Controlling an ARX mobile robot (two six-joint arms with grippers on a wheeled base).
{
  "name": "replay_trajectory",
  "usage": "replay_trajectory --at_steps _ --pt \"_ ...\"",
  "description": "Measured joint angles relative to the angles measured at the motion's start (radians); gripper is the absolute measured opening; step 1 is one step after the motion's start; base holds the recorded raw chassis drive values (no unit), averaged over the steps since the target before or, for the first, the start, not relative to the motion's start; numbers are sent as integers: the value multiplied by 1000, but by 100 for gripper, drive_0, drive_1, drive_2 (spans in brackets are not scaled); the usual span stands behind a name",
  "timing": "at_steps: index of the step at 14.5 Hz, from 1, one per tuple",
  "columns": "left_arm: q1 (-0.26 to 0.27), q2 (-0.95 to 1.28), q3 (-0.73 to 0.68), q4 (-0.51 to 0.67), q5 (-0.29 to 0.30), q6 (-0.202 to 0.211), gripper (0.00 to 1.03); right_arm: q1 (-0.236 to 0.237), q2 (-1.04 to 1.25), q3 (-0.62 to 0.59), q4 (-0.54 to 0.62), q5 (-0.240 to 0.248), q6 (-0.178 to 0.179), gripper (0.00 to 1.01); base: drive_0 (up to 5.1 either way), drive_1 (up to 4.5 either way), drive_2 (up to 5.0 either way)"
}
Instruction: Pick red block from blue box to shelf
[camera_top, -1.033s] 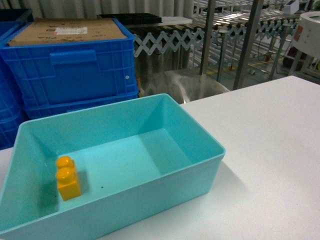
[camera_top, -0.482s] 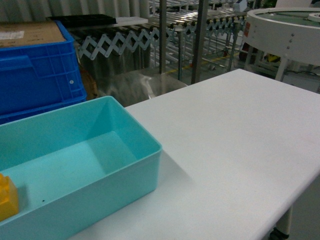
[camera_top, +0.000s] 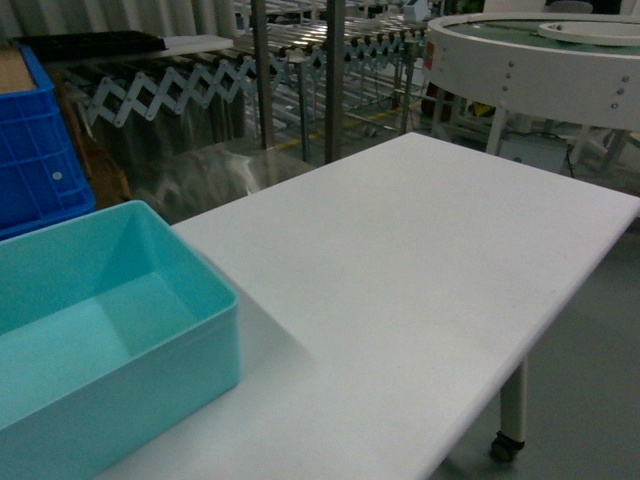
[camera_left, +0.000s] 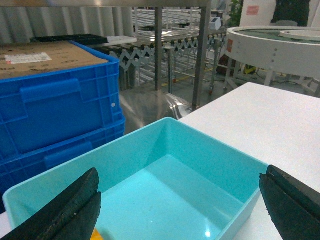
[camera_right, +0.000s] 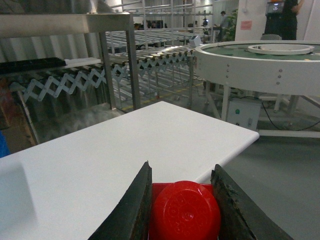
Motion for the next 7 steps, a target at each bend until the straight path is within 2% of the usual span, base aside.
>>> replay_trajectory --at_steps 2,7 --pt "0 0 0 0 0 0 98 0 0 0 0 0 0 27 -177 -177 -177" --pt "0 0 0 0 -1 0 98 0 0 0 0 0 0 27 220 -355 -355"
